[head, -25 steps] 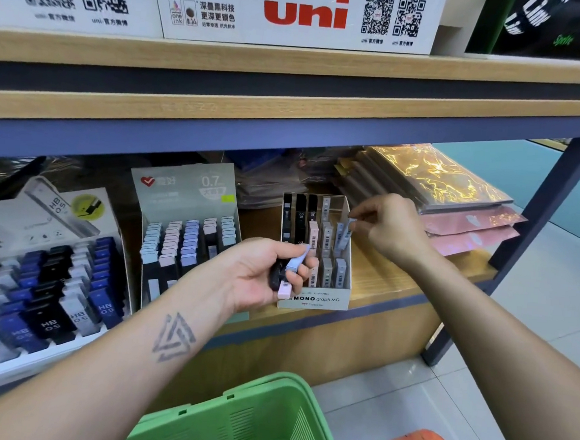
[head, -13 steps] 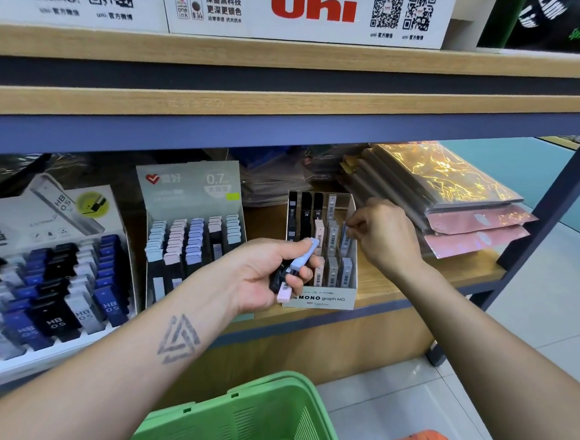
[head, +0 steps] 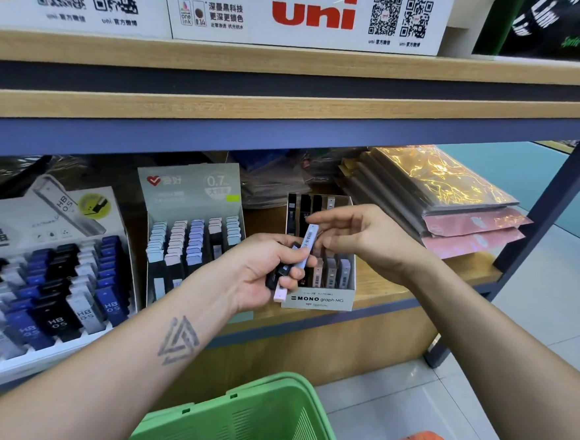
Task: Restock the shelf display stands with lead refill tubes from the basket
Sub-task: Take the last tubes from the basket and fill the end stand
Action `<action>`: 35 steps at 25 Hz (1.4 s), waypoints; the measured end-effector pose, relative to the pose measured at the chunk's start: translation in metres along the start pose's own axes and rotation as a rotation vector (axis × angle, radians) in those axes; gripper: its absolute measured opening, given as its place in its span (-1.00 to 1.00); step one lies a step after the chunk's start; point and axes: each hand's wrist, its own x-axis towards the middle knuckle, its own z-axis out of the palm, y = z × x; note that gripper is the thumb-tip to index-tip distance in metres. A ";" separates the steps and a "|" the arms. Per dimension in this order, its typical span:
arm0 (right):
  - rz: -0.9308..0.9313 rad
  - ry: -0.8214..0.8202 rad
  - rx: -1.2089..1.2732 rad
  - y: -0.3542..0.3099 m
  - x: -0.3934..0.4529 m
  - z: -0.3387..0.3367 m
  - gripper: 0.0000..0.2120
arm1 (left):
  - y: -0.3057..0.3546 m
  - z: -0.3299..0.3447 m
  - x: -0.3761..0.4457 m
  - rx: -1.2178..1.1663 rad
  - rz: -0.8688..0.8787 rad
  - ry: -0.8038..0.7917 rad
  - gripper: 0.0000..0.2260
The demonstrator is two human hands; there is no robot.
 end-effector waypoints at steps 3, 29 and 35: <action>0.004 0.023 0.052 0.002 0.003 0.001 -0.73 | 0.000 -0.001 -0.002 0.058 0.048 0.027 -0.88; -0.107 0.406 -1.236 0.027 0.012 -0.008 -0.87 | 0.008 0.001 -0.010 -0.081 -0.027 -0.032 -0.76; -0.041 0.218 -0.378 -0.002 0.010 0.001 -0.82 | 0.008 0.001 -0.010 -0.078 0.000 -0.033 -0.71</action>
